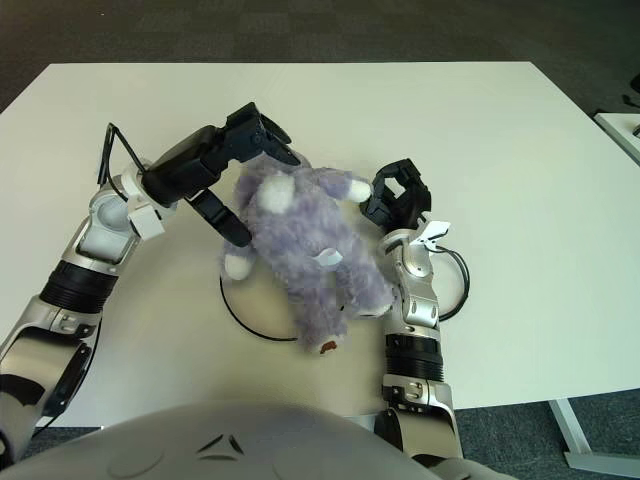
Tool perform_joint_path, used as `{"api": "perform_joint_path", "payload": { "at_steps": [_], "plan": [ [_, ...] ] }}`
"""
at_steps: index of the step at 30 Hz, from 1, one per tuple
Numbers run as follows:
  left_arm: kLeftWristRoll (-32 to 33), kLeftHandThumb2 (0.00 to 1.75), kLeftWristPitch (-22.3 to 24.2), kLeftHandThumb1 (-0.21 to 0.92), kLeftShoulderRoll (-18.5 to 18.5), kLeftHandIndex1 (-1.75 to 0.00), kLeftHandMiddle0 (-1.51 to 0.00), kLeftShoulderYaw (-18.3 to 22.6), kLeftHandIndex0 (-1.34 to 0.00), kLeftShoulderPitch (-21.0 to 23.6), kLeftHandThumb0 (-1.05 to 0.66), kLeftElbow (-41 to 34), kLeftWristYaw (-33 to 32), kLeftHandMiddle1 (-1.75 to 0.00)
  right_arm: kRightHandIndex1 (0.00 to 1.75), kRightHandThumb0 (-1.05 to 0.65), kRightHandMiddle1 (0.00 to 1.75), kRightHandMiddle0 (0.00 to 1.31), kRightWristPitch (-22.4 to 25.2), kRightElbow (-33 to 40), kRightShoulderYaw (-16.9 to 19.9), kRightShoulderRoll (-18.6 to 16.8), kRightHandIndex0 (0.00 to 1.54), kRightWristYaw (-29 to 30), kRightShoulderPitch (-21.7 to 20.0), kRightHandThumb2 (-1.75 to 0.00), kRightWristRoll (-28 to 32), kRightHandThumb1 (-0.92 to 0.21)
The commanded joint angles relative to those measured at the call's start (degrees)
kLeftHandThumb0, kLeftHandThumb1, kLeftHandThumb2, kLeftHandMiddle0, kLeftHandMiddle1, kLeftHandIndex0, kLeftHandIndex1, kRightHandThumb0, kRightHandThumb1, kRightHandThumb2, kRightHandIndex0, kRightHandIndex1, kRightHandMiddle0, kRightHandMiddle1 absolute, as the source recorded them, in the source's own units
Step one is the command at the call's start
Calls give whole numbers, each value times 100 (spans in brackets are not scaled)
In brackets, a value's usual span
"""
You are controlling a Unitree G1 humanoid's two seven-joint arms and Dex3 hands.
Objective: Put the doll into the plate.
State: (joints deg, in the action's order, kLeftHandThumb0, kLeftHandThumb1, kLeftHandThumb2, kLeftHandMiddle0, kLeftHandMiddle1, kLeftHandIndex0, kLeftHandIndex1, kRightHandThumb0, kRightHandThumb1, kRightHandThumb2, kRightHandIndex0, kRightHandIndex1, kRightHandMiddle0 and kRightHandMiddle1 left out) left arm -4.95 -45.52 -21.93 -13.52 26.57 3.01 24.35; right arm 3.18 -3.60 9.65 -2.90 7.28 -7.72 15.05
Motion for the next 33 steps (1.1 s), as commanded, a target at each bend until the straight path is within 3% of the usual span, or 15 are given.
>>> {"api": "perform_joint_path", "payload": {
  "at_steps": [1,13,18,28,33],
  "plan": [
    [213,70,172,53,-1,-99,-2,-61,0,-2,-74,-27,191,-81,175,-47,175,58,190,-239,-62,-290,92,70,356,-127,-13,-36],
    [574,60,879,62,-266,-71,-7,-134,0,6,-78,-397,974,-38,175,-47,175,57,157,-398,-7,-290,91,53,298,-125,53,-37],
    [717,57,823,64,-223,-62,-10,-123,0,39,-78,-368,1151,-25,175,-47,175,58,117,-385,-8,-321,94,54,328,-127,65,-35],
    [645,55,660,68,-166,-57,-8,-92,0,63,-79,-294,1189,-13,175,-48,175,61,143,-333,-41,-305,97,-6,362,-131,76,-32],
    [484,55,795,71,-254,-53,-6,-114,0,124,-80,-356,1268,-10,175,-49,175,62,121,-327,-54,-304,98,13,363,-132,32,-31]
  ]
}}
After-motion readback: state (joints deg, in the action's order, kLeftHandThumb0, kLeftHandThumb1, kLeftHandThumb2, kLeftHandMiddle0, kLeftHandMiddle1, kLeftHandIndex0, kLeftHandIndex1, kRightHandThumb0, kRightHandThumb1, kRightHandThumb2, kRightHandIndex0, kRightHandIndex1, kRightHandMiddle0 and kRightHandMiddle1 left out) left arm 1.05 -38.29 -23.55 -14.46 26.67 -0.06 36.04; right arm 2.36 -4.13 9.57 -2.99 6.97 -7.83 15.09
